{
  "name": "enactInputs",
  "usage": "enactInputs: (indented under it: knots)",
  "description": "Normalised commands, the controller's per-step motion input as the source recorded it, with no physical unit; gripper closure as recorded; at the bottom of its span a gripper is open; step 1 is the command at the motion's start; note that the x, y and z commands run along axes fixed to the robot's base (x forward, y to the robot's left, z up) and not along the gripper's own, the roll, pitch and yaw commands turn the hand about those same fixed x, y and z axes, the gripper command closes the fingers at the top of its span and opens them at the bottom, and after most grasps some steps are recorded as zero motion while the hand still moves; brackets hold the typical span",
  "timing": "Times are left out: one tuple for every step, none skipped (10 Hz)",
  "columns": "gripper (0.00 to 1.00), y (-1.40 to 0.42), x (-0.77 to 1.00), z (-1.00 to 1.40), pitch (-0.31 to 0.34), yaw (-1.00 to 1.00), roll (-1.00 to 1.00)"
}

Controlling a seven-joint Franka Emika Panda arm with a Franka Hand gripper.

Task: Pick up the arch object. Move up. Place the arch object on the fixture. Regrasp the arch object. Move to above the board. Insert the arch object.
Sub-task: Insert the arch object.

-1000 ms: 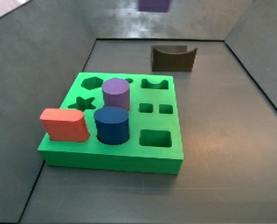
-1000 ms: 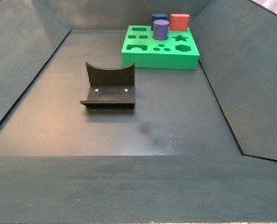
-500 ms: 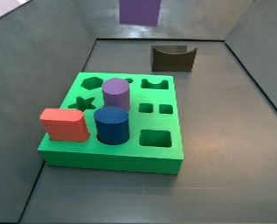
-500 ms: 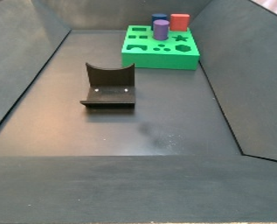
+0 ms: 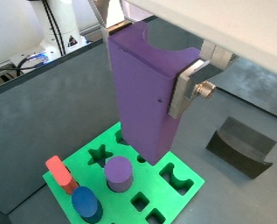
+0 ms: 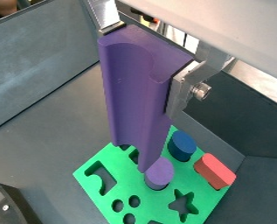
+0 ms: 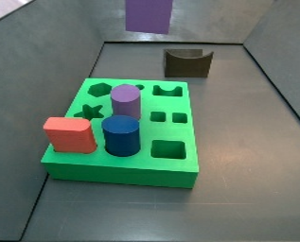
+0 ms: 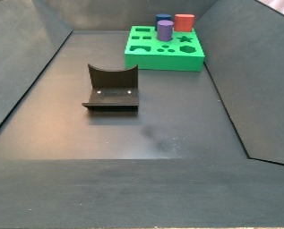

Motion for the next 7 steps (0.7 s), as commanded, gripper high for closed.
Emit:
enactInputs:
  knots:
    - [1.00, 0.00, 0.00, -0.04, 0.000, 0.00, -0.04]
    - [1.00, 0.01, 0.23, -0.29, 0.000, 0.00, -0.05]
    - [1.00, 0.26, 0.73, -0.50, 0.133, -0.03, -0.17]
    - [1.00, 0.34, 0.38, -0.70, 0.000, -0.25, -0.17]
    - [1.00, 0.45, 0.22, -0.76, -0.074, -0.43, -0.14]
    - [1.00, 0.48, 0.25, -0.68, -0.081, -0.28, -0.19]
    - [1.00, 0.38, 0.22, -0.75, -0.091, -0.07, -0.15]
